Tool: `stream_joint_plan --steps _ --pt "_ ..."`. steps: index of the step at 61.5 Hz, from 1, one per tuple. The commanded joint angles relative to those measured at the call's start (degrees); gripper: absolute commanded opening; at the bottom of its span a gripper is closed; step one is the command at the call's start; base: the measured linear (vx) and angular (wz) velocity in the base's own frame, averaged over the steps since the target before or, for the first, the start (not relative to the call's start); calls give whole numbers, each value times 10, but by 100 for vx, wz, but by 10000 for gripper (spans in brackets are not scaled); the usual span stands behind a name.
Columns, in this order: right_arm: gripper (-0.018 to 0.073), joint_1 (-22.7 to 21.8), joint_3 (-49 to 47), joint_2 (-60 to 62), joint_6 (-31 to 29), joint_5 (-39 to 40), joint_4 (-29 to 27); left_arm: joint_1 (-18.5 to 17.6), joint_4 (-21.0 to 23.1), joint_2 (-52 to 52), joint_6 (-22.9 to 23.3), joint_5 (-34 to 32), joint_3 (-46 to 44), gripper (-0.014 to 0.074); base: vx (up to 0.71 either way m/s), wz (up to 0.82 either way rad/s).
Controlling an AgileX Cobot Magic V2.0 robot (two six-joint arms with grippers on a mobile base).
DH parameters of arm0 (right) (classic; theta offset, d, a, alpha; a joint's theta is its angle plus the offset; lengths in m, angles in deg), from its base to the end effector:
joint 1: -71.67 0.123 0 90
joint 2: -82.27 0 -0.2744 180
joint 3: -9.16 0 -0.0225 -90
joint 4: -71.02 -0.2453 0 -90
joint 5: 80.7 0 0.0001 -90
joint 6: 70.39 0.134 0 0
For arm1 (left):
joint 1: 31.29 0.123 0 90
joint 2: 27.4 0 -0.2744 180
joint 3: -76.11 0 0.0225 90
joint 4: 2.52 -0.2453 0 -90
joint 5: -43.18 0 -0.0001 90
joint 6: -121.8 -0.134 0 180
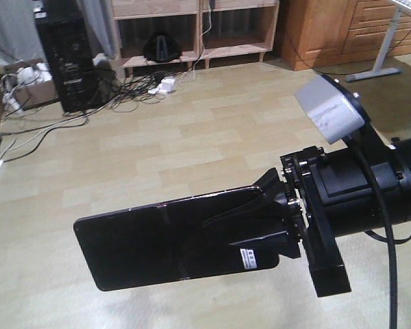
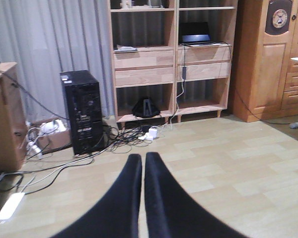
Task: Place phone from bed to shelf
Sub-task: 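Drive the base up to the wooden shelf with the laptop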
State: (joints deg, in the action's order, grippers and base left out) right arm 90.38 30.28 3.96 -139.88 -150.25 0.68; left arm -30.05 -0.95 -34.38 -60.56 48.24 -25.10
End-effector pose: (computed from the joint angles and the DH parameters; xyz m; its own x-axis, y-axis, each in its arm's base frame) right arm 0.1792 0.1856 0.3244 -0.3859 -0.3417 -0.8569 -0.9225 0.1374 0.3607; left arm 0.1046 0.0019 0.1948 -0.0147 0.0136 -0.9998 -0.0190 0.9997 0.0139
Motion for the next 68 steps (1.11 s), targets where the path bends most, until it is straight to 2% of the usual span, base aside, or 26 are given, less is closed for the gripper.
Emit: stream_joint_plan --steps 1,68 --pt "-3 -1 -14 14 0 -42 -53 2 6 4 5 -42 -14 1 43 -15" --pt "-3 -1 -14 14 0 -42 -53 2 6 4 5 -42 -14 1 46 -24"
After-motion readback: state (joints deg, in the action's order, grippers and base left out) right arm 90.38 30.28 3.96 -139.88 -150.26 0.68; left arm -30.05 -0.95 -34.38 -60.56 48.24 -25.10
